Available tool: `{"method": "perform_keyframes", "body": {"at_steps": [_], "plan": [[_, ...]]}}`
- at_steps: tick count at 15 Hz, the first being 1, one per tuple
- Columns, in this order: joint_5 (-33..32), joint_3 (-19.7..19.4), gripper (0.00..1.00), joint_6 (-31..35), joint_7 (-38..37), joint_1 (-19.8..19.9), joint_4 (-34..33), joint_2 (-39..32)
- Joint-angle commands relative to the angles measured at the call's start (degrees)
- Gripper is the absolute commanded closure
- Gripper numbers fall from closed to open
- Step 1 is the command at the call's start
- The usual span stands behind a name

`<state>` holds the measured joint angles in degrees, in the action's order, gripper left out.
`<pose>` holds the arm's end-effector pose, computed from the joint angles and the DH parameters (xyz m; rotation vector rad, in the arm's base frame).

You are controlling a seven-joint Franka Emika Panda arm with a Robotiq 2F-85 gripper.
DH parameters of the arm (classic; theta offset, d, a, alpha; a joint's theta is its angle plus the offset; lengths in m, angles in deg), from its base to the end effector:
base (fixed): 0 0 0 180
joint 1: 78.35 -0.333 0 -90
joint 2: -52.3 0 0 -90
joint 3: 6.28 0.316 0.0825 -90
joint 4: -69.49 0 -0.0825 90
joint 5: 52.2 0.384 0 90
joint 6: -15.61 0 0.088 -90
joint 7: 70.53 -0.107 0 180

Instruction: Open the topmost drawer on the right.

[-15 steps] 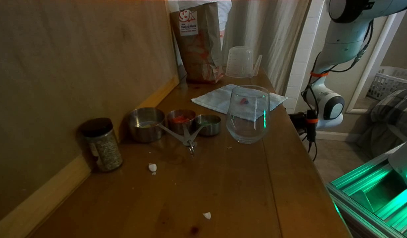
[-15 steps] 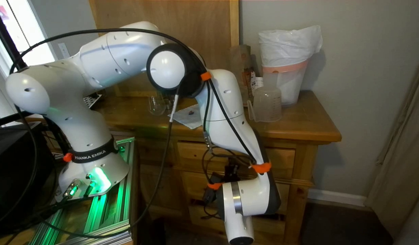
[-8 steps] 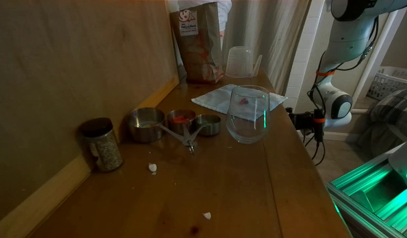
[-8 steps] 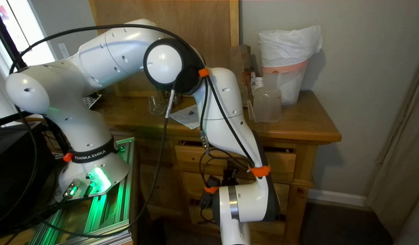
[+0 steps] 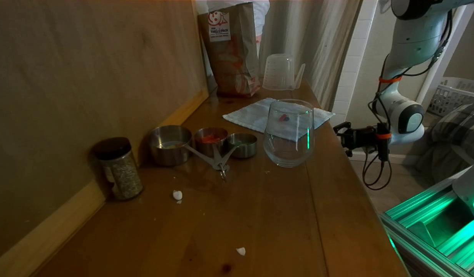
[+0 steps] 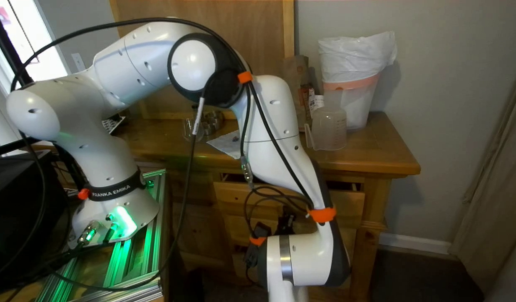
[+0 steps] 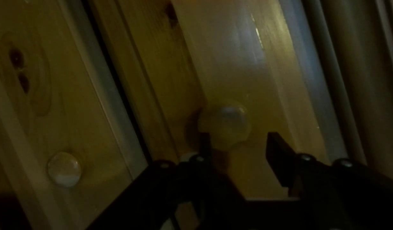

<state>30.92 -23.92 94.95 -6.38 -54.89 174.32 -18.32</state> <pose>0.3781 -0.2158 -0.0946 -1.5598 0.6353 0.0123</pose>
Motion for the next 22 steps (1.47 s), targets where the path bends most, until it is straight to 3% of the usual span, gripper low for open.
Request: {"method": "perform_keyframes", "body": {"at_steps": [1, 2, 3, 4, 8, 17, 18, 20, 22], "plan": [[-0.2, -1.5, 0.76, 0.0, 0.4, 1.3, 2.3, 3.2], [-0.5, -1.7, 0.76, -0.1, 0.1, 1.4, 2.4, 3.5], [-0.7, -1.8, 0.26, -0.3, -0.2, 1.7, 2.1, 3.4], [-0.9, -1.6, 0.25, -0.2, -0.6, 1.7, 1.8, 3.2], [-0.6, -0.1, 0.0, -0.2, -1.7, 1.6, 0.0, 1.4], [0.1, 4.1, 0.0, -0.7, -4.1, 0.2, -4.1, -1.9], [0.2, 4.3, 0.05, -0.5, -4.5, 0.1, -4.7, -2.4], [0.2, 4.5, 0.26, -0.6, -5.1, 0.1, -5.2, -2.8], [0.1, 4.5, 0.33, -0.5, -5.4, 0.1, -5.6, -3.2]]}}
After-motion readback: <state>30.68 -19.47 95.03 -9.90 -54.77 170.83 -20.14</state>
